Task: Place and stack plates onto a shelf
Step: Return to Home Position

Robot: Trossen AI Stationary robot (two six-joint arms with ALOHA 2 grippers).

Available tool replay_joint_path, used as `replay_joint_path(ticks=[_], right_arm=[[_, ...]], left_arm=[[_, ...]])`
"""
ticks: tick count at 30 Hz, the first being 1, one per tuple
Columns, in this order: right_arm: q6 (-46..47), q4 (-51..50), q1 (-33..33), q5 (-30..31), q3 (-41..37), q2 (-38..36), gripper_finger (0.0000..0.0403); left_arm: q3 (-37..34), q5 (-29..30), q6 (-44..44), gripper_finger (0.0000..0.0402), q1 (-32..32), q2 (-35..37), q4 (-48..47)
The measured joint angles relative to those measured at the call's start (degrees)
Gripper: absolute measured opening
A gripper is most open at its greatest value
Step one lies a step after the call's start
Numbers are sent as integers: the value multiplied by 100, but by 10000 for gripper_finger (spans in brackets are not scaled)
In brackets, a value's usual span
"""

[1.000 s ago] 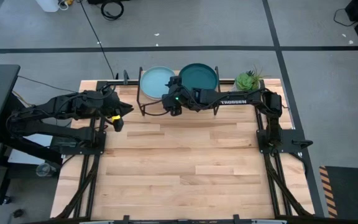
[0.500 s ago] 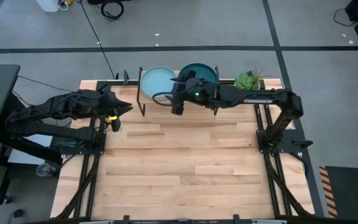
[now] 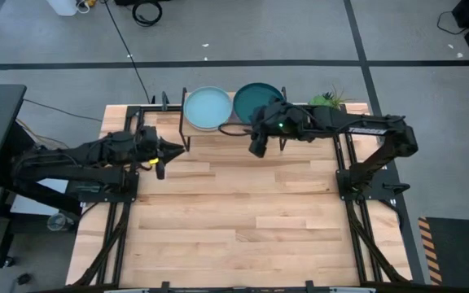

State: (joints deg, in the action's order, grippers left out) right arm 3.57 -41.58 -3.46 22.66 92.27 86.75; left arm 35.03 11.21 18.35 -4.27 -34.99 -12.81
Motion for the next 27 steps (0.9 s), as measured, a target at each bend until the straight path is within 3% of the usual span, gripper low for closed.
replay_joint_path(ticks=[8,17,27], right_arm=[[757,-1137,341,21,-296,-269,111],[1819,-372,799,19,-1828,-903,40],[3406,159,968,25,-3430,-2023,7]], left_arm=[[-554,154,324,71,-5,632,237],[-1411,210,999,71,-4,1434,569],[-1882,263,1469,71,-4,2239,607]])
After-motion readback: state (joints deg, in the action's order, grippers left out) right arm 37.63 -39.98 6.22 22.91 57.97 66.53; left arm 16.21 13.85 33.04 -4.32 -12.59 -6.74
